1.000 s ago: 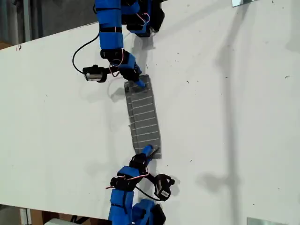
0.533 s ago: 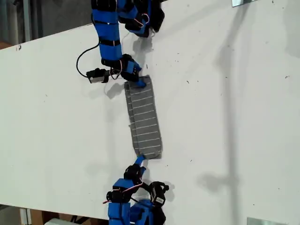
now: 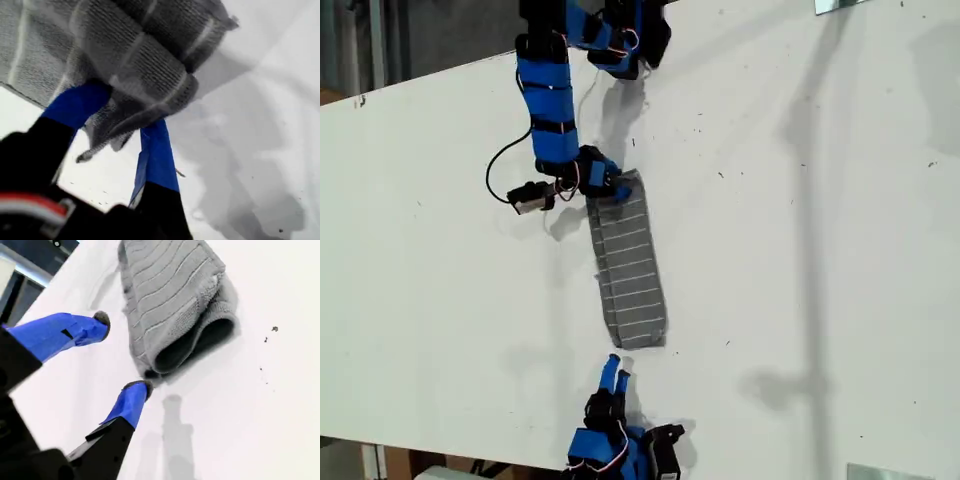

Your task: Grasp corners of a square towel and fold twice.

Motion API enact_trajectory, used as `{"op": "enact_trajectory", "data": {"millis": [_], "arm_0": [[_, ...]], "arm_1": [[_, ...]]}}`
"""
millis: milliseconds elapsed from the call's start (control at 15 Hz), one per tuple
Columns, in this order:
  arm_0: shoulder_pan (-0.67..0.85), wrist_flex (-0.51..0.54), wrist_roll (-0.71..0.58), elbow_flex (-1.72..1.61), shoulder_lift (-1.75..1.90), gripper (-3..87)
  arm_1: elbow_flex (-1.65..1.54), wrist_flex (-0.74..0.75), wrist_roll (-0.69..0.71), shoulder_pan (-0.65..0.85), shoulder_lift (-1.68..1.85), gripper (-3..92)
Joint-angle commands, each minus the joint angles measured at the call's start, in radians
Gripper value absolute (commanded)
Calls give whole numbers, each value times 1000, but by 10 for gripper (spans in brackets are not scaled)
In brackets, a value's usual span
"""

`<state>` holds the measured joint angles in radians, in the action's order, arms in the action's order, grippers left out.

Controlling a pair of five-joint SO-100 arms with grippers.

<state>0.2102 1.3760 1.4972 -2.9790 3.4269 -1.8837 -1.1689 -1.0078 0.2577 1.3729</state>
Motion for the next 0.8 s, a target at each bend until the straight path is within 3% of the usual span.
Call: {"op": "enact_trajectory", "data": {"millis": [0, 200, 400, 533, 733], "arm_0": [[5, 29, 3, -6, 41, 217], [55, 15, -48, -12, 41, 214], [144, 5, -124, -15, 41, 211], [265, -23, -204, -35, 41, 205], [422, -52, -288, -80, 41, 198]], "arm_1": [[3, -66, -58, -8, -46, -2], [-264, -78, -229, -6, 170, -2], [-575, -152, -436, -72, 612, -2], [-549, -327, -678, -288, 854, -2], [-526, -419, -1104, -629, 985, -2]]}}
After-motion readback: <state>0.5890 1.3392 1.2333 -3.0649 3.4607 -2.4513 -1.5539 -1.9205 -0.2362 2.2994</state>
